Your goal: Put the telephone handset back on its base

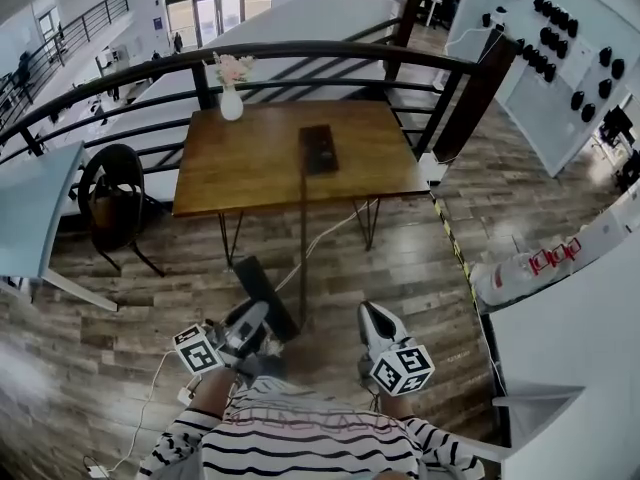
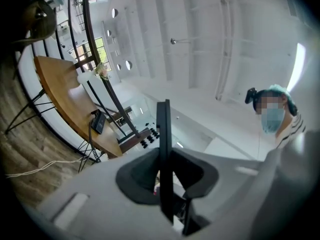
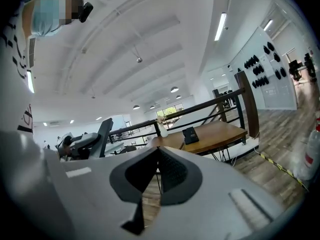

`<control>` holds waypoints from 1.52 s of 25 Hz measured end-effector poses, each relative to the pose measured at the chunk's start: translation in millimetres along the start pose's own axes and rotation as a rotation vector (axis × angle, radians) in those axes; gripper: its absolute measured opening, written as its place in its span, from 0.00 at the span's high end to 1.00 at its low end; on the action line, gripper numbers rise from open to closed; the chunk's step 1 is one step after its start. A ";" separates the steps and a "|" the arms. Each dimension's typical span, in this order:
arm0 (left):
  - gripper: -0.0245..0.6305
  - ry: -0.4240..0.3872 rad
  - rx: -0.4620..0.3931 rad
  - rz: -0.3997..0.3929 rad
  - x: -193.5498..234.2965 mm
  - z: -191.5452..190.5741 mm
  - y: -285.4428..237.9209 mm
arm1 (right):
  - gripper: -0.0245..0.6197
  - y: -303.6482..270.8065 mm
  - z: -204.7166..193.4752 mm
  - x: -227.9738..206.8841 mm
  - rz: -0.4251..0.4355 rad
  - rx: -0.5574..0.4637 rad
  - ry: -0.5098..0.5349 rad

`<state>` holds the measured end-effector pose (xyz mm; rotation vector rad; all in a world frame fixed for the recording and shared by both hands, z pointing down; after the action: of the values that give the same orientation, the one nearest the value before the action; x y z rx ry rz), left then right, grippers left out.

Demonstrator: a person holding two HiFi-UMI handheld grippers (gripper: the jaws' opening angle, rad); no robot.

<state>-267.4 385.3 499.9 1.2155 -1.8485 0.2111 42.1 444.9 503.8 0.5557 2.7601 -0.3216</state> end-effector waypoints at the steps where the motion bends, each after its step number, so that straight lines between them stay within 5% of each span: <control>1: 0.85 0.004 -0.002 -0.003 5.8 3.9 -3.7 | 0.96 -6.9 1.3 -3.0 -0.003 0.001 -0.002; 24: 0.85 0.060 0.091 -0.126 176.9 175.0 -118.2 | 0.96 -224.2 68.9 -32.9 -0.112 -0.057 -0.017; 38: 0.85 0.065 0.075 -0.091 225.2 192.9 -164.9 | 0.96 -288.6 84.3 -85.1 -0.074 -0.034 -0.061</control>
<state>-274.2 46.1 502.7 1.3264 -1.7381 0.2684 20.4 133.3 499.6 0.4291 2.7263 -0.3034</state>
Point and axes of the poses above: the fingertips, and each gripper's own axes: y backward along the fingers, x to its left, z out of its top, the point moved 9 cm from there along y, backward along the fingers, and after that the axes turned 1 degree about -z, right-handed, at the moved point
